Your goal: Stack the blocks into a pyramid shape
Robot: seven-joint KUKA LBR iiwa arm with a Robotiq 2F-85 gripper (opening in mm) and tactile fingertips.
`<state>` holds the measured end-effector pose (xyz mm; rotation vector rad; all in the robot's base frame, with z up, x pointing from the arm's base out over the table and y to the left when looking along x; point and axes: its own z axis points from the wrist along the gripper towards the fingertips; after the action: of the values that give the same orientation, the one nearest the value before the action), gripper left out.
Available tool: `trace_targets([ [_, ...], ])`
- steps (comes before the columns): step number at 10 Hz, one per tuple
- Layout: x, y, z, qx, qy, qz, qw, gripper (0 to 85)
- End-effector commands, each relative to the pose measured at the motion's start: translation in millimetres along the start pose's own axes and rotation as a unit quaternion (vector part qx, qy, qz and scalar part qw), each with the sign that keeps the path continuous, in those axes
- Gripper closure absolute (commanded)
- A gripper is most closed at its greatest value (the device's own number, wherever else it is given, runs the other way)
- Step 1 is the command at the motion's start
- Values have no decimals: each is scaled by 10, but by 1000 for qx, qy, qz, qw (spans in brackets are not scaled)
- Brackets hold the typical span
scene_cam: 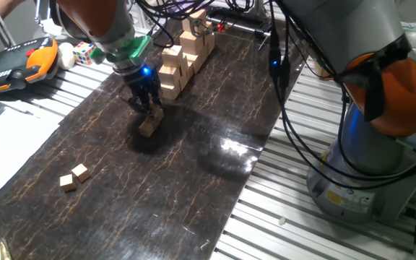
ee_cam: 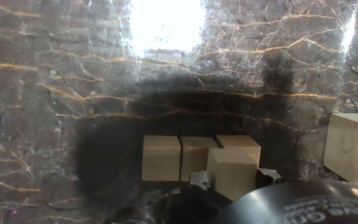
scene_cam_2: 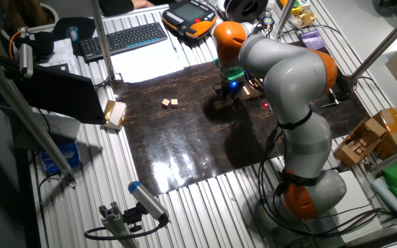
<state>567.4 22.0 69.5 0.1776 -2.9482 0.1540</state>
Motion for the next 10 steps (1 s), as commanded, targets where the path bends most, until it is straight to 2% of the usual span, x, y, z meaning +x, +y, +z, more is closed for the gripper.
trace_targets([
  [1, -1, 1, -4, 1, -1, 0, 1000, 357],
  [3, -12, -6, -72, 6, 2, 0, 1000, 320],
  [6, -61, 113, -326, 11, 17, 13, 1000, 317],
  [8, -115, 288, -485, -9, 25, 35, 999, 320],
  [9, -152, 405, -556, -20, 28, 50, 998, 330],
  [10, -188, 557, -626, -24, 28, 67, 997, 333],
])
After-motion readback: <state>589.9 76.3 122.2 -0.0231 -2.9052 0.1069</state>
